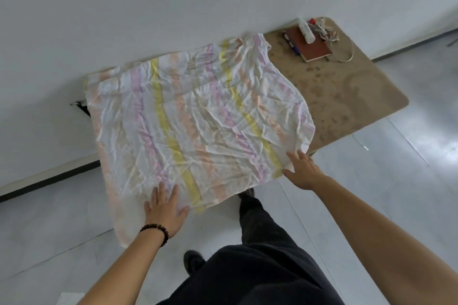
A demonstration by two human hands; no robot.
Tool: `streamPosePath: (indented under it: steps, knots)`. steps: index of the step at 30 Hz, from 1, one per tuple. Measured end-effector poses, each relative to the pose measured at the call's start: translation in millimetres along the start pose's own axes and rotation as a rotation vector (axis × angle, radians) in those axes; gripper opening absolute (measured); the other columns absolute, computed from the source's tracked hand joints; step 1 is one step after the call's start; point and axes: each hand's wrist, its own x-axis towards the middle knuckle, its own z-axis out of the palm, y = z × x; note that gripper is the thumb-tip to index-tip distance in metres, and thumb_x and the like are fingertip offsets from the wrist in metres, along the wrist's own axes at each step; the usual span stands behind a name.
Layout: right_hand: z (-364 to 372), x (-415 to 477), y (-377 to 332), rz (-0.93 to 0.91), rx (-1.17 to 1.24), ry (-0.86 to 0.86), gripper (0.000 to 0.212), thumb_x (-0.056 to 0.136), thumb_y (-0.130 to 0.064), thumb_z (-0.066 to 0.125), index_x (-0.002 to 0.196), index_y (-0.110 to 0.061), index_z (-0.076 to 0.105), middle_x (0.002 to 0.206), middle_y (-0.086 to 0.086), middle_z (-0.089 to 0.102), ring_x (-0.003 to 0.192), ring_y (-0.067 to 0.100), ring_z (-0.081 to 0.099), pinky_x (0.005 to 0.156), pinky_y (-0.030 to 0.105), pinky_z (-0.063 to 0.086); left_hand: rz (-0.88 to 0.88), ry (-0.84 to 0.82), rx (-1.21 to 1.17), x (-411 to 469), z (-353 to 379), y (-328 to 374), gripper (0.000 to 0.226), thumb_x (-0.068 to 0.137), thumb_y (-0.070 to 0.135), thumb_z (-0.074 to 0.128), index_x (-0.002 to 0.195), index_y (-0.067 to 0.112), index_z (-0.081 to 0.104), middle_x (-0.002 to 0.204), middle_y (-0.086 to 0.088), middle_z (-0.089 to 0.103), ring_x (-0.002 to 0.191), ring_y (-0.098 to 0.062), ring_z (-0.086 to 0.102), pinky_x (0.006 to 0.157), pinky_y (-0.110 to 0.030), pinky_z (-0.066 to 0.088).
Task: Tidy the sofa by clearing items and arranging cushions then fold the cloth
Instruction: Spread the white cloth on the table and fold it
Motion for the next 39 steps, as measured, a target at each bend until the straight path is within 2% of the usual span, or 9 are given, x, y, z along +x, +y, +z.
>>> streamPosePath:
  steps: [9, 14, 20, 22, 25, 29, 32, 35, 39]
  knots:
    - [-83, 136, 84, 0.035, 0.201, 0.108, 0.065, 0.098, -0.043, 0.050, 0.154, -0.023, 0.024, 0.153, 0.020, 0.029, 0.142, 0.039, 0.025, 0.111, 0.050, 0.030, 0.150, 0.045, -0.039, 83, -30, 166, 0.071, 0.097, 0.057, 0.031, 0.155, 0.025, 0.006, 0.162, -0.008, -0.010, 0.149, -0.025, -0.008, 0.121, -0.043, 0.007]
    - [-134, 242, 105, -0.022, 0.255, 0.185, 0.048, 0.096, -0.043, 0.050, 0.132, -0.011, 0.043, 0.135, 0.014, 0.042, 0.129, 0.033, 0.040, 0.094, 0.041, 0.040, 0.093, 0.187, -0.232, 121, -26, 288, 0.078, 0.082, 0.070, 0.020, 0.137, 0.021, 0.047, 0.145, -0.005, 0.039, 0.136, -0.025, 0.031, 0.109, -0.044, 0.032]
    - [-164, 301, 110, -0.185, 0.123, 0.113, 0.041, 0.093, -0.051, 0.053, 0.113, -0.016, 0.060, 0.119, 0.006, 0.051, 0.104, 0.026, 0.053, 0.075, 0.032, 0.040, 0.008, 0.095, -0.272, 146, -21, 423, 0.076, 0.064, 0.082, 0.052, 0.118, 0.027, 0.051, 0.113, 0.007, 0.045, 0.103, -0.012, 0.044, 0.088, -0.029, 0.045]
    - [-167, 307, 107, -0.249, 0.128, 0.029, 0.031, 0.094, -0.045, 0.053, 0.102, -0.017, 0.064, 0.110, 0.005, 0.058, 0.090, 0.024, 0.054, 0.070, 0.030, 0.039, -0.026, 0.046, -0.272, 150, -14, 447, 0.063, 0.073, 0.067, 0.063, 0.120, 0.028, 0.050, 0.114, 0.008, 0.046, 0.099, -0.011, 0.050, 0.081, -0.028, 0.049]
    - [-178, 311, 104, -0.211, 0.403, -0.109, 0.020, 0.092, -0.034, 0.055, 0.100, -0.016, 0.058, 0.090, -0.003, 0.060, 0.078, 0.017, 0.054, 0.066, 0.028, 0.042, -0.110, 0.132, -0.330, 150, -13, 465, 0.026, 0.093, 0.029, 0.053, 0.118, 0.023, 0.058, 0.110, 0.007, 0.057, 0.088, -0.012, 0.058, 0.070, -0.021, 0.044]
    - [-197, 302, 104, 0.107, 1.027, -0.385, 0.009, 0.085, -0.013, 0.054, 0.091, -0.011, 0.060, 0.076, 0.004, 0.055, 0.062, 0.022, 0.049, 0.063, 0.032, 0.044, -0.271, 0.269, -0.566, 132, -24, 472, 0.015, 0.096, 0.016, 0.043, 0.106, 0.016, 0.054, 0.075, 0.009, 0.055, 0.062, -0.013, 0.051, 0.056, -0.022, 0.035]
    - [-209, 294, 110, 0.135, 1.252, -0.584, 0.026, 0.083, -0.014, 0.057, 0.106, -0.003, 0.063, 0.089, 0.009, 0.065, 0.076, 0.027, 0.061, 0.076, 0.037, 0.053, -0.314, 0.432, -0.640, 109, -26, 475, 0.011, 0.095, 0.028, 0.037, 0.091, 0.020, 0.044, 0.060, 0.007, 0.047, 0.053, -0.015, 0.046, 0.049, -0.025, 0.030]
    - [-219, 281, 114, -0.045, 1.218, -0.705, 0.040, 0.089, -0.029, 0.067, 0.122, -0.008, 0.062, 0.114, 0.007, 0.072, 0.105, 0.026, 0.069, 0.094, 0.040, 0.055, -0.346, 0.596, -0.578, 89, -21, 486, 0.041, 0.084, 0.061, 0.047, 0.087, 0.020, 0.045, 0.060, 0.010, 0.050, 0.053, -0.010, 0.053, 0.048, -0.026, 0.037]
    - [-225, 266, 123, -0.215, 1.114, -0.487, 0.030, 0.091, -0.025, 0.067, 0.118, -0.011, 0.065, 0.107, 0.004, 0.074, 0.094, 0.021, 0.071, 0.069, 0.030, 0.058, -0.331, 0.724, -0.326, 76, 0, 500, 0.020, 0.080, 0.027, 0.068, 0.085, 0.013, 0.055, 0.052, 0.003, 0.051, 0.045, -0.022, 0.051, 0.047, -0.025, 0.031]
